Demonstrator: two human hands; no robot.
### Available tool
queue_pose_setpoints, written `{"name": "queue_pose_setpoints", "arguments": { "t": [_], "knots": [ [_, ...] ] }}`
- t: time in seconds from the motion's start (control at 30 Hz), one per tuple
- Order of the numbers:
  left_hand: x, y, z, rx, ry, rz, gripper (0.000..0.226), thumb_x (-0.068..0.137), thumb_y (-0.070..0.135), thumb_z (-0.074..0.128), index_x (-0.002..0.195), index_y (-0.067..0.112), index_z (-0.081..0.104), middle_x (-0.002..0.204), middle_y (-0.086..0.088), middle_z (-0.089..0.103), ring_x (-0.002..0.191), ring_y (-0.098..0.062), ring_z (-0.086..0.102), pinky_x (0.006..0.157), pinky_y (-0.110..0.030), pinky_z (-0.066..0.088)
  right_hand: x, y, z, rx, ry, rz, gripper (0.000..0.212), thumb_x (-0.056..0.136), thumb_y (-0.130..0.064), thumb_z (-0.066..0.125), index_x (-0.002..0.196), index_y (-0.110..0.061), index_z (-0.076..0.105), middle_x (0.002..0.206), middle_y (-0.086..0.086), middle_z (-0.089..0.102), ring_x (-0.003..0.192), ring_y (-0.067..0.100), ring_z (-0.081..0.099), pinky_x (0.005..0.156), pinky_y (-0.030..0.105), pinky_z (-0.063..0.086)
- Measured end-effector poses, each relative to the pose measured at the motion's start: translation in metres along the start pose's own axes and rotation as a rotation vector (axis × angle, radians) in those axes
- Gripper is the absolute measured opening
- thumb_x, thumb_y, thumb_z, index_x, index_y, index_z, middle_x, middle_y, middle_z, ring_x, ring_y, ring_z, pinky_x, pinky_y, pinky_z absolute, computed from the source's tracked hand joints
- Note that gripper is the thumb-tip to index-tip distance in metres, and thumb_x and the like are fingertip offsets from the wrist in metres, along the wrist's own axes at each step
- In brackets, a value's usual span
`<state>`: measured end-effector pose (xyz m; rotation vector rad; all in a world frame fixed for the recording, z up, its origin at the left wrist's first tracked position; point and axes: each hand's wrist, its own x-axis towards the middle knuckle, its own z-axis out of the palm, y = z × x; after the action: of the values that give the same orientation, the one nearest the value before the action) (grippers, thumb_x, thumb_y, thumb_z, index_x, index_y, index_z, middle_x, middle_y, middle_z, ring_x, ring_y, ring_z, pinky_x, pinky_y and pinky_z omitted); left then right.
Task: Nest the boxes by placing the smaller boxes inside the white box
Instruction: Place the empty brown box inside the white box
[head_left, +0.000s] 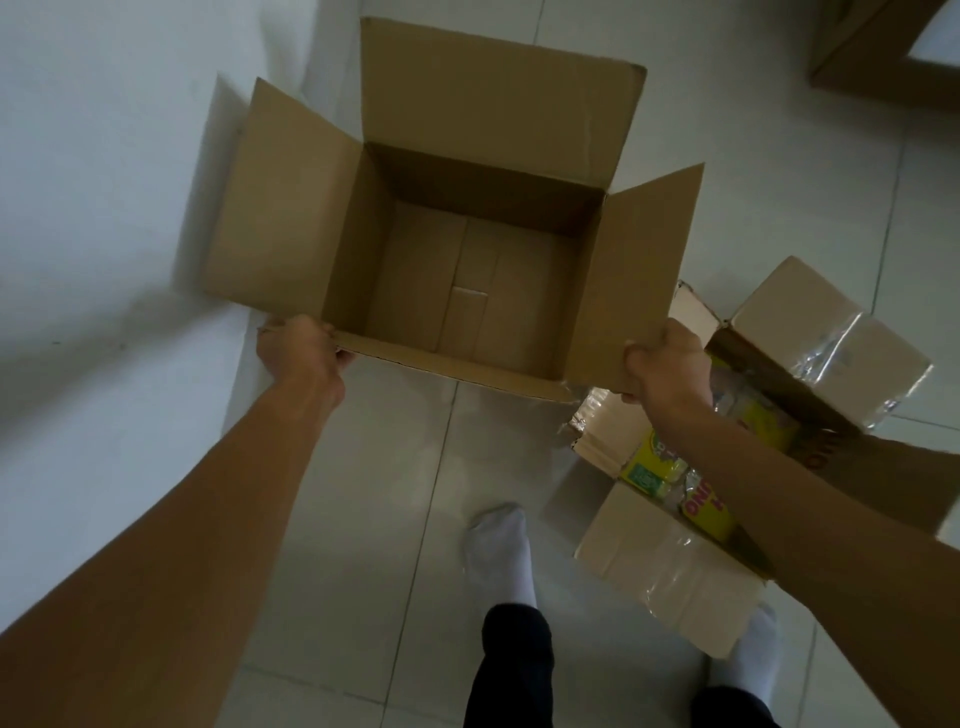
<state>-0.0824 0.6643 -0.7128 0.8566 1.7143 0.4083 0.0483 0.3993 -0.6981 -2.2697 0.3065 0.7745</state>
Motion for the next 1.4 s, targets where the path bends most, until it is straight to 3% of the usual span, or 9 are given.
{"name": "queue_pose_setpoints", "arguments": {
  "t": [0.2,0.73,0.8,0.87,0.97,1.07,1.17,1.3,1.4],
  "knots": [
    [0.004,-0.010,-0.009,-0.041,-0.014,-0.013,0.037,0.084,-0.011,0.042,0.115,0.001,0.058,0.091,-0.009,0.061,0.089,-0.026,0.063,0.062,-0.034,0.060,0.002,-0.002,-0.002,-0.030,-0.002,-0.012,0.027,0.087,-0.011,0.048,0.113,-0.005,0.054,0.108,0.019,0.062,0.088,0.036,0.064,0.074,0.053,0.057],
    [0.003,-0.012,-0.009,0.008,0.009,-0.005,0.038,0.084,-0.011,0.044,0.117,0.001,0.058,0.099,-0.012,0.063,0.097,-0.029,0.064,0.062,-0.034,0.059,0.016,0.003,-0.001,-0.091,0.006,-0.041,0.027,0.087,-0.013,0.051,0.113,-0.008,0.056,0.097,0.011,0.060,0.083,0.032,0.065,0.072,0.050,0.058],
    [-0.004,-0.011,-0.010,-0.039,-0.016,0.003,0.034,0.088,-0.001,0.049,0.120,0.004,0.056,0.111,-0.014,0.064,0.097,-0.028,0.065,0.065,-0.037,0.060,0.017,0.005,0.000,-0.081,-0.002,-0.048,0.029,0.086,-0.016,0.053,0.114,-0.007,0.055,0.106,0.015,0.062,0.090,0.035,0.064,0.077,0.050,0.057],
    [-0.015,-0.012,-0.011,-0.113,-0.037,0.006,0.043,0.093,0.033,0.051,0.132,0.013,0.047,0.128,-0.012,0.056,0.104,-0.029,0.062,0.078,-0.043,0.058,0.015,0.006,-0.002,-0.070,0.008,-0.049,0.036,0.086,-0.026,0.057,0.117,-0.008,0.052,0.109,0.013,0.062,0.093,0.033,0.063,0.077,0.047,0.056],
    [-0.035,-0.024,-0.014,-0.183,-0.027,0.013,0.069,0.092,0.063,0.027,0.148,0.024,0.021,0.152,-0.012,0.031,0.127,-0.035,0.044,0.103,-0.052,0.038,0.009,0.015,-0.012,-0.070,0.051,-0.082,0.046,0.087,-0.044,0.054,0.121,-0.014,0.046,0.102,0.004,0.058,0.085,0.024,0.058,0.060,0.028,0.046],
    [-0.067,-0.056,-0.017,-0.143,0.062,0.056,0.070,0.094,0.060,0.020,0.150,0.018,0.015,0.155,-0.013,0.025,0.135,-0.033,0.036,0.111,-0.051,0.028,0.007,0.035,-0.036,-0.151,0.064,-0.149,0.047,0.090,-0.048,0.046,0.124,-0.016,0.041,0.109,0.008,0.063,0.094,0.028,0.058,0.070,0.033,0.043],
    [-0.107,-0.110,-0.015,-0.005,0.113,0.018,0.062,0.096,0.052,0.026,0.143,0.011,0.029,0.141,-0.014,0.043,0.125,-0.031,0.046,0.107,-0.048,0.035,0.020,0.061,-0.072,-0.249,0.086,-0.200,0.039,0.090,-0.039,0.051,0.122,-0.018,0.043,0.119,0.012,0.060,0.102,0.030,0.058,0.076,0.036,0.043],
    [-0.163,-0.203,-0.002,0.268,0.106,-0.082,0.055,0.090,0.037,0.057,0.123,-0.006,0.047,0.124,-0.028,0.056,0.110,-0.039,0.056,0.090,-0.039,0.043,0.058,0.100,-0.125,-0.374,0.078,-0.286,0.041,0.084,-0.021,0.059,0.122,-0.018,0.042,0.121,0.012,0.053,0.105,0.029,0.054,0.074,0.035,0.040],
    [-0.206,-0.279,0.017,0.403,0.066,-0.220,0.075,0.077,0.034,0.075,0.132,-0.002,0.040,0.131,-0.023,0.052,0.116,-0.036,0.052,0.089,-0.032,0.038,0.101,0.128,-0.164,-0.505,0.049,-0.315,0.050,0.082,-0.019,0.060,0.127,-0.017,0.040,0.130,0.015,0.046,0.117,0.035,0.047,0.086,0.043,0.042]
  ]
}}
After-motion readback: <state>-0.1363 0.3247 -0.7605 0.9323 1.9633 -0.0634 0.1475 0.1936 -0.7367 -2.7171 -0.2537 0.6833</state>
